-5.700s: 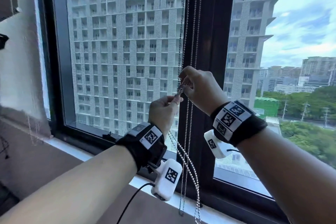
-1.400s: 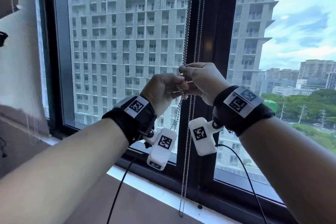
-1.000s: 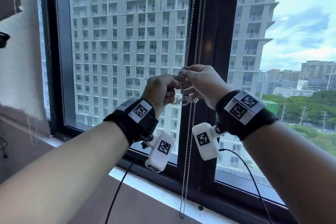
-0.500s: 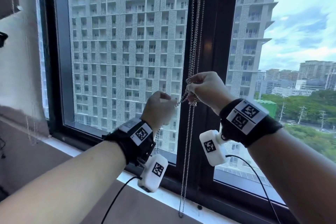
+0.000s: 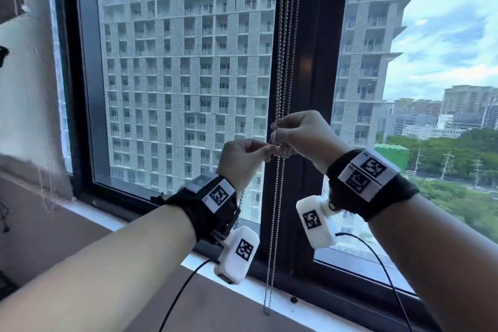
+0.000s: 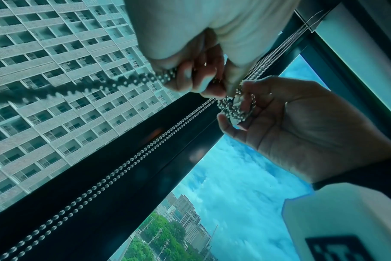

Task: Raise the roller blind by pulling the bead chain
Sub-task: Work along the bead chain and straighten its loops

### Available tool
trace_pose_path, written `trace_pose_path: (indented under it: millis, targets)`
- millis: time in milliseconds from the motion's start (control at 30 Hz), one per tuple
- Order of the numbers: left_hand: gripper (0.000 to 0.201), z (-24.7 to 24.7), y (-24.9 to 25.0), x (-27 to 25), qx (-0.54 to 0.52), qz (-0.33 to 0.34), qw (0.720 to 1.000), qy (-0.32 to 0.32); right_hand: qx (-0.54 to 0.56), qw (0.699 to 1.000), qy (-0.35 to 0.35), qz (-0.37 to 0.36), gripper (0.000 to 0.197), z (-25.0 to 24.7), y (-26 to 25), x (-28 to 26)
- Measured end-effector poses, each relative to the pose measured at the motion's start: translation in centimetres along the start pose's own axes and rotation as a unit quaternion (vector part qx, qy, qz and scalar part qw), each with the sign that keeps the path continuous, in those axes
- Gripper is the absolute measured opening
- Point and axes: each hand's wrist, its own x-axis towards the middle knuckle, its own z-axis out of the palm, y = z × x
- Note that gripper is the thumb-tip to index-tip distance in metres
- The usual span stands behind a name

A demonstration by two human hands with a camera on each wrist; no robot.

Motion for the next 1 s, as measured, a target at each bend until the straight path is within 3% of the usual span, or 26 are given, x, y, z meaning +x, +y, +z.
trace_pose_path:
  millis: [67,200,367,533,667,833,1000]
  targets:
    - [0.014,0.1,-0.4,-0.4,0.000,0.006,1.000,0.027,-0.008,1.000,0.003,-0.014,0.012,-0.3,-0.2,-0.2]
    - [0.020,0.6,-1.0,-1.2,-0.026,0.006,0.998,0.049,-0.037,0.998,-0.010,-0.043,0.028,-0.9,-0.5,-0.5]
    - [0.025,0.7,-1.8,-2.3,-0.020,-0.008,1.000,-0.004,-0.049,0.993,0.044,-0.098,0.026,-1.1,-0.2,-0.3]
    - [0.024,1.1,-1.8,-2.7,-0.060,-0.037,0.996,-0.053,-0.048,0.991,0.054,-0.113,0.034,-0.9,0.3,-0.3]
    - [0.031,1.3,-1.8,-2.8,-0.042,-0.041,0.997,-0.055,-0.043,0.991,0.059,-0.116,0.034,-0.9,0.4,-0.5]
    - [0.031,1.8,-1.8,-3.6,-0.096,-0.035,0.994,-0.036,-0.023,0.993,0.051,-0.102,0.033,-0.6,1.0,-0.6]
    - [0.030,1.8,-2.1,-3.7,-0.096,-0.067,0.989,-0.087,-0.012,0.994,0.048,-0.097,0.031,-0.3,1.3,-0.8]
